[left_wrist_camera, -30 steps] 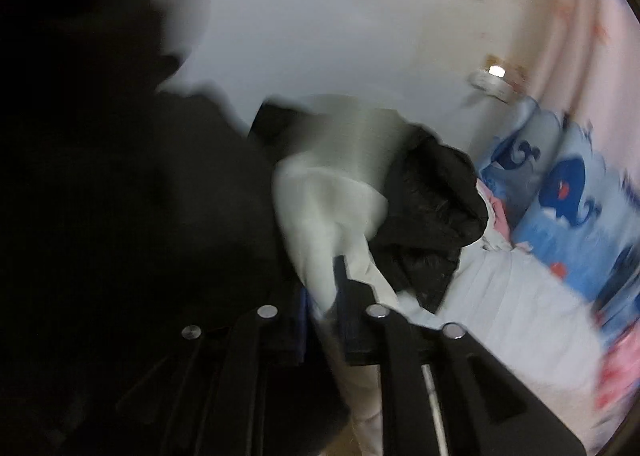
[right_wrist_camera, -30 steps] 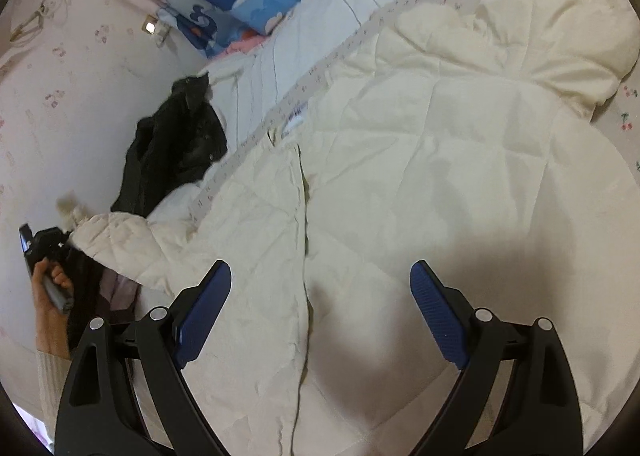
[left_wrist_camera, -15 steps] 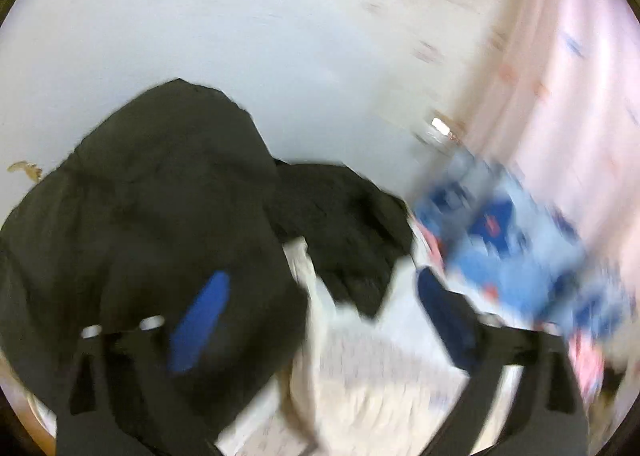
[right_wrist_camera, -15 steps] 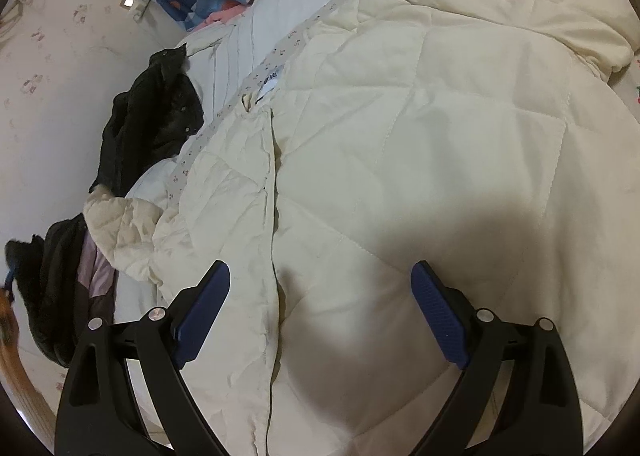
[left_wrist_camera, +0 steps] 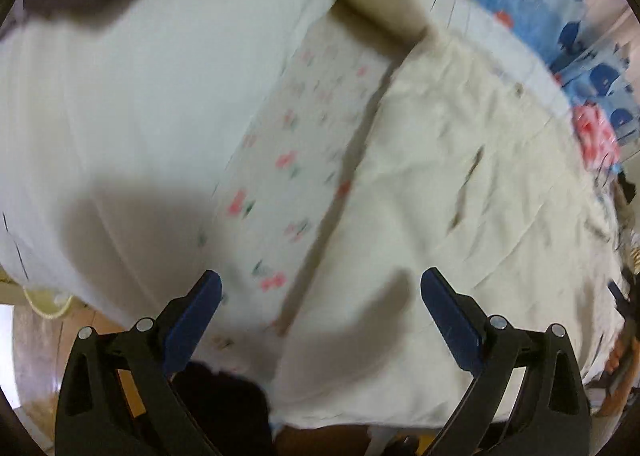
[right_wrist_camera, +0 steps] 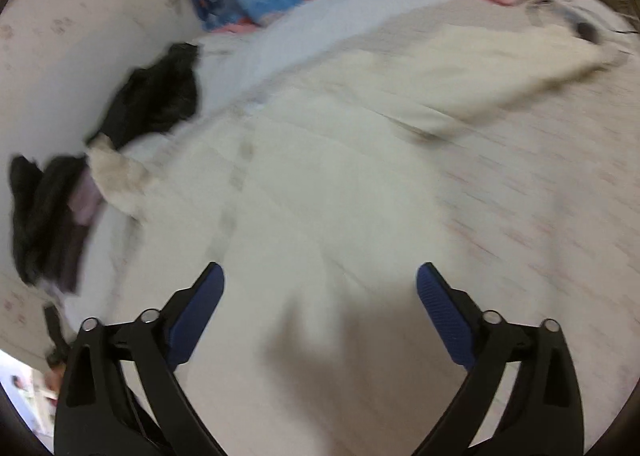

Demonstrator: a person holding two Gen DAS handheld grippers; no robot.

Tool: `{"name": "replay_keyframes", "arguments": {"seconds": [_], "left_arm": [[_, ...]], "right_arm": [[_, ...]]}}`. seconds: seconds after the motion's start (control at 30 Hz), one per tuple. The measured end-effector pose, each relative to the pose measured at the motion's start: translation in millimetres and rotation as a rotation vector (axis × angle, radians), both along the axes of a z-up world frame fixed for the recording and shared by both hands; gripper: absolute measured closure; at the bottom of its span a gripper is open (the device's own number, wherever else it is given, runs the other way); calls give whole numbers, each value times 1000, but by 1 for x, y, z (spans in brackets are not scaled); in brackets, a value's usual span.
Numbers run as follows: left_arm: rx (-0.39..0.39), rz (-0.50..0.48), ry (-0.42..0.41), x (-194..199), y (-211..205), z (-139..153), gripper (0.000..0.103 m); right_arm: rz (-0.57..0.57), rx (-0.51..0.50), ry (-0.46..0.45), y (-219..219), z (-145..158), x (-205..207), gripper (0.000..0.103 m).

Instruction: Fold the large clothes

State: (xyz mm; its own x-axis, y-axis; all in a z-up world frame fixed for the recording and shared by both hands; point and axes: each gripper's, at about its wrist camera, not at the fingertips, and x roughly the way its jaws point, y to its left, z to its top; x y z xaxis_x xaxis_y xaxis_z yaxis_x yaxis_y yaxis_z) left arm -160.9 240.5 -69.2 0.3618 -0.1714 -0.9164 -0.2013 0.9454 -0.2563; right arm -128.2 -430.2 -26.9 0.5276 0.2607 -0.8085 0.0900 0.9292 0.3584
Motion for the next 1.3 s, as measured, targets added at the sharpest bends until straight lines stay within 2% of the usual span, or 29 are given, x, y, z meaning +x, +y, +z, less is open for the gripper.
{"name": "replay_keyframes", "arguments": {"seconds": [0.1, 0.2, 0.27, 0.3, 0.33, 0.37, 0.4, 0.43, 0.47, 0.57, 0.63, 0.7, 0.73, 0.77, 0.83, 0.87, 0.9, 0.93, 0.97, 1.0, 1.03, 1.07, 1.1, 1.13, 1.2, 1.23, 1.27, 1.3], "left_arm": [[-30, 6, 70, -5, 2, -17, 7], [-59, -35, 114, -22, -7, -27, 8], [-103, -89, 126, -28, -20, -27, 23], [-114, -114, 136, -32, -28, -26, 36], [-114, -124, 125, -35, -32, -24, 52], [-126, -139, 115, -35, -35, -20, 62], [-143, -150, 106, -31, -38, -18, 81], [-172, -153, 86, -29, -40, -10, 85], [-188, -153, 59, -28, -39, 1, 86], [-255, -162, -65, -29, -38, 56, 88], [-287, -177, -130, -37, -36, 90, 88], [-295, -198, -164, -38, -35, 109, 88], [-273, -218, -173, -42, -37, 116, 88], [-243, -239, -163, -46, -38, 117, 88], [-161, -311, -61, -50, -41, 94, 86], [-131, -335, 19, -49, -43, 73, 83], [-104, -340, 94, -45, -41, 51, 77], [-76, -326, 123, -46, -37, 43, 74], [-45, -287, 131, -47, -28, 39, 72], [-52, -252, 103, -51, -18, 46, 71], [-46, -229, 74, -52, -12, 54, 69], [-8, -198, 28, -53, -8, 66, 68], [23, -180, -10, -52, -7, 77, 60], [54, -160, -75, -49, -9, 94, 42], [91, -122, -198, -42, -20, 121, 16], [115, -111, -285, -41, -31, 136, 10], [135, -115, -337, -31, -46, 144, 9], [151, -129, -380, -26, -61, 151, 8]], "right_arm": [[-5, 29, 97, -26, -22, -42, 9], [39, 142, 223, -28, -46, -64, 9], [83, 175, 240, -19, -48, -69, 9], [115, 197, 242, -12, -47, -71, 10], [147, 216, 236, -5, -47, -71, 17], [161, 210, 226, 2, -45, -72, 23], [163, 213, 215, 6, -42, -71, 42], [160, 234, 200, 6, -40, -71, 60], [138, 283, 171, 2, -33, -70, 90], [92, 360, 32, -12, 3, -78, 92], [82, 365, -32, -16, 29, -86, 93], [77, 348, -77, -23, 51, -101, 93], [81, 320, -79, -25, 56, -105, 93], [96, 245, -54, -24, 55, -111, 93], [163, 102, 78, -9, 34, -105, 92], [178, 32, 170, -7, 12, -106, 91], [179, -19, 247, -9, -6, -107, 91], [163, -37, 267, -13, -12, -109, 91], [124, -9, 245, -24, -12, -115, 91], [98, 40, 212, -32, -6, -119, 89], [80, 64, 176, -37, 2, -122, 82], [68, 61, 116, -40, 17, -124, 76], [68, 59, 82, -39, 26, -122, 58], [70, 59, 40, -34, 37, -117, 46], [65, 60, -51, -24, 57, -106, 43], [66, 67, -92, -21, 64, -97, 40], [65, 81, -140, -14, 70, -88, 37], [61, 96, -173, -8, 71, -77, 27]]}}
